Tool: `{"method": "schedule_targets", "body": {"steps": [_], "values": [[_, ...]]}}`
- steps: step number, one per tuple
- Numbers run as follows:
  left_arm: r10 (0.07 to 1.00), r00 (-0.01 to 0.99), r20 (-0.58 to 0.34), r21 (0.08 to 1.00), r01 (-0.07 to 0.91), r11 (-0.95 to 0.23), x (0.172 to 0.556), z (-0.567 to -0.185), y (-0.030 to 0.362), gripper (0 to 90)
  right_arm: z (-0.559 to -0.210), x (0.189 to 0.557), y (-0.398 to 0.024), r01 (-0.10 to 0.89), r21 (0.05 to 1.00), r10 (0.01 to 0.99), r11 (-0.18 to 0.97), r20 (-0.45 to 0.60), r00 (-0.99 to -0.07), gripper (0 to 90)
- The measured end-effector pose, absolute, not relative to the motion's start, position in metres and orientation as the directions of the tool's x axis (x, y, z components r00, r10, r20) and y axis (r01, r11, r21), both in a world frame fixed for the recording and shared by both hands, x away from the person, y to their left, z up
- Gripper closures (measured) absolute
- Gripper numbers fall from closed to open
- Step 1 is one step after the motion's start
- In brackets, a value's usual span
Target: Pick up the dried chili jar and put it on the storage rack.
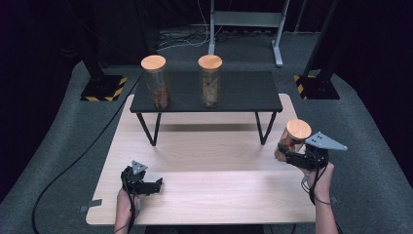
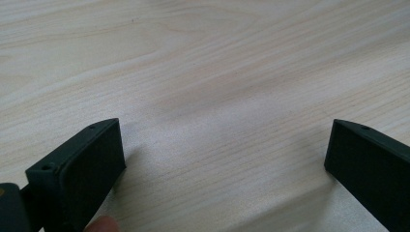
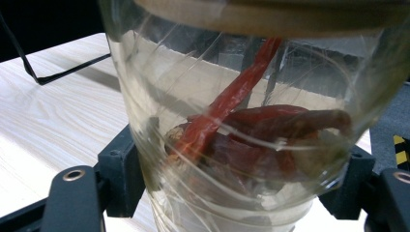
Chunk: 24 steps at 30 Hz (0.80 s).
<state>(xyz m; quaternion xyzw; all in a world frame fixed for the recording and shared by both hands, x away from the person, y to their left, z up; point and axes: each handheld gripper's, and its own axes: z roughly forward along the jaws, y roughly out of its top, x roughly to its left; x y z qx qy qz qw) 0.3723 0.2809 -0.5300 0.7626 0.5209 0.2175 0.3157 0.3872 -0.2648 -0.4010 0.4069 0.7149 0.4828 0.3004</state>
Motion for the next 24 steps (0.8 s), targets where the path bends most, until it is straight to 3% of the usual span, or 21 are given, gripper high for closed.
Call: {"method": "schedule_targets", "body": {"steps": [24], "values": [[0.932,0.362,0.003,0.708,0.657,-0.258,0.372,-0.53,0.281,0.0,-0.378,0.395,-0.26,0.271,0.94,0.855,0.208,-0.04,-0.518,24.3]]}}
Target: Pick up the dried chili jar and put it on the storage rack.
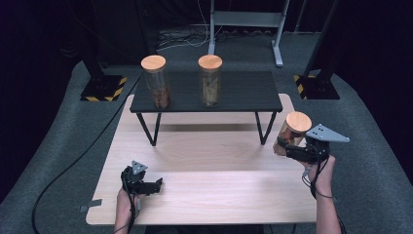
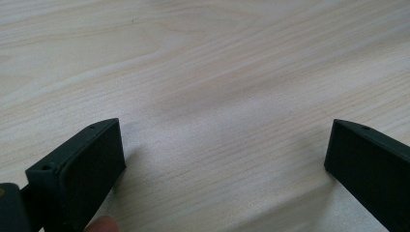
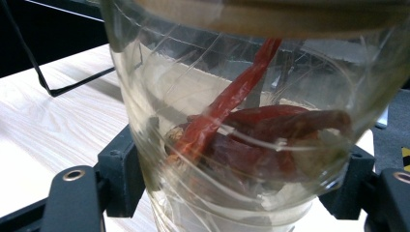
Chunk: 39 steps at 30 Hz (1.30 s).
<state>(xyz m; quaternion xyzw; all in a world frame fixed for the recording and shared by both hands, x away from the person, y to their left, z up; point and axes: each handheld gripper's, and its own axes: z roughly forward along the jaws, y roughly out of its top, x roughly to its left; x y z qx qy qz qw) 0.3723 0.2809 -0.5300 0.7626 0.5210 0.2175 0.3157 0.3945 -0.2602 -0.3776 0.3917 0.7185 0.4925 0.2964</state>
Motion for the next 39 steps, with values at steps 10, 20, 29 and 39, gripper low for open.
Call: {"method": "schedule_targets", "body": {"steps": [10,20,29,39], "values": [[0.932,0.363,0.003,0.708,0.657,-0.258,0.372,-0.53,0.281,0.0,-0.371,0.398,-0.258,0.267,0.941,0.849,0.207,-0.038,-0.527,24.3],[0.932,0.363,0.003,0.708,0.657,-0.258,0.372,-0.53,0.281,0.0,-0.363,0.402,-0.255,0.255,0.946,0.845,0.198,-0.033,-0.534,24.3],[0.932,0.362,0.002,0.708,0.658,-0.257,0.372,-0.53,0.281,0.0,-0.354,0.404,-0.25,0.242,0.948,0.837,0.208,-0.044,-0.546,24.3],[0.932,0.362,0.002,0.708,0.658,-0.257,0.372,-0.53,0.281,0.0,-0.345,0.408,-0.245,0.227,0.951,0.831,0.208,-0.049,-0.554,24.4]]}}
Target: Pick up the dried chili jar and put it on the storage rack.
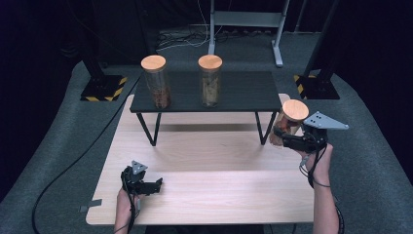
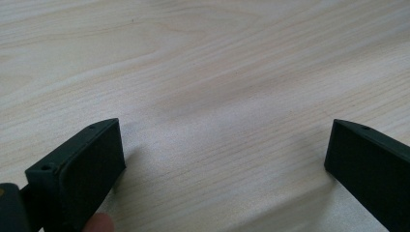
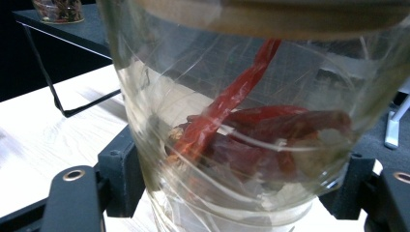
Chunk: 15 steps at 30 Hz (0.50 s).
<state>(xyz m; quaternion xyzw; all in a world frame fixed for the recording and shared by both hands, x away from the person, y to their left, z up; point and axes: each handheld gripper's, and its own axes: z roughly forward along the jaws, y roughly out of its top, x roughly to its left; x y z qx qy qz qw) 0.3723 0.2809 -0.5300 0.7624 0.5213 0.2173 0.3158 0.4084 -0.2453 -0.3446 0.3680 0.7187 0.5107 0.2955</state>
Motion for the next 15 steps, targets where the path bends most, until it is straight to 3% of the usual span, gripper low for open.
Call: {"method": "schedule_targets", "body": {"steps": [15], "values": [[0.932,0.362,0.002,0.708,0.658,-0.257,0.372,-0.53,0.281,0.0,-0.33,0.413,-0.24,0.21,0.954,0.825,0.212,-0.059,-0.562,24.4]]}}
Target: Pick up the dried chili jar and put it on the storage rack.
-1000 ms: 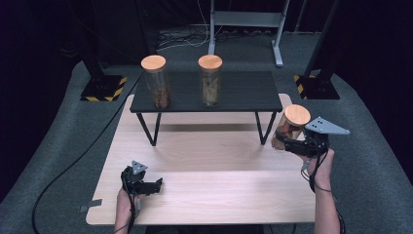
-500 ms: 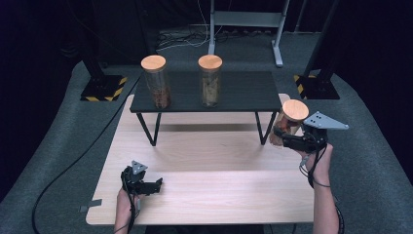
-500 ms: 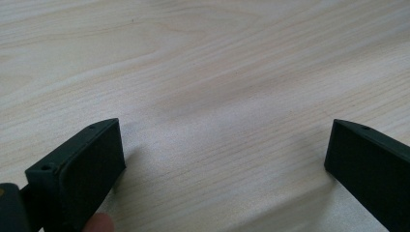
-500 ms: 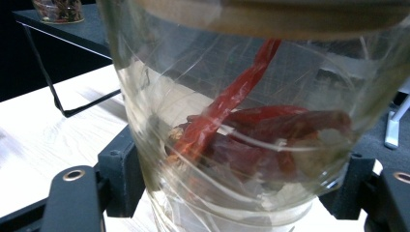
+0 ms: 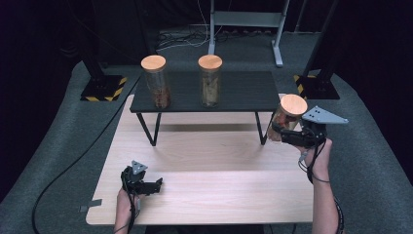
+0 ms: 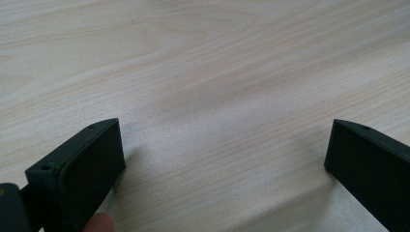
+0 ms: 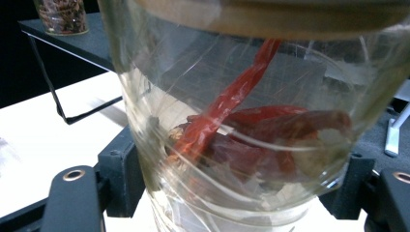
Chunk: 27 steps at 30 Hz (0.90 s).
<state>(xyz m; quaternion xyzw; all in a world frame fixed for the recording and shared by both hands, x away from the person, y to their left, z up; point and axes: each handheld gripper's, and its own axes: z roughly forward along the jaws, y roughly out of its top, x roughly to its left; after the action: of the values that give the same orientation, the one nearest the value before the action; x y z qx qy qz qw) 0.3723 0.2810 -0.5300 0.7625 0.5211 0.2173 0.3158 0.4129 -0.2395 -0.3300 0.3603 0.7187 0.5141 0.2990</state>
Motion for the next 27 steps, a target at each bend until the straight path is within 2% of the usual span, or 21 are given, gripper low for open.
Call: {"method": "schedule_targets", "body": {"steps": [27], "values": [[0.932,0.362,0.002,0.708,0.658,-0.257,0.372,-0.53,0.281,0.0,-0.308,0.418,-0.236,0.184,0.961,0.817,0.206,-0.065,-0.573,24.4]]}}
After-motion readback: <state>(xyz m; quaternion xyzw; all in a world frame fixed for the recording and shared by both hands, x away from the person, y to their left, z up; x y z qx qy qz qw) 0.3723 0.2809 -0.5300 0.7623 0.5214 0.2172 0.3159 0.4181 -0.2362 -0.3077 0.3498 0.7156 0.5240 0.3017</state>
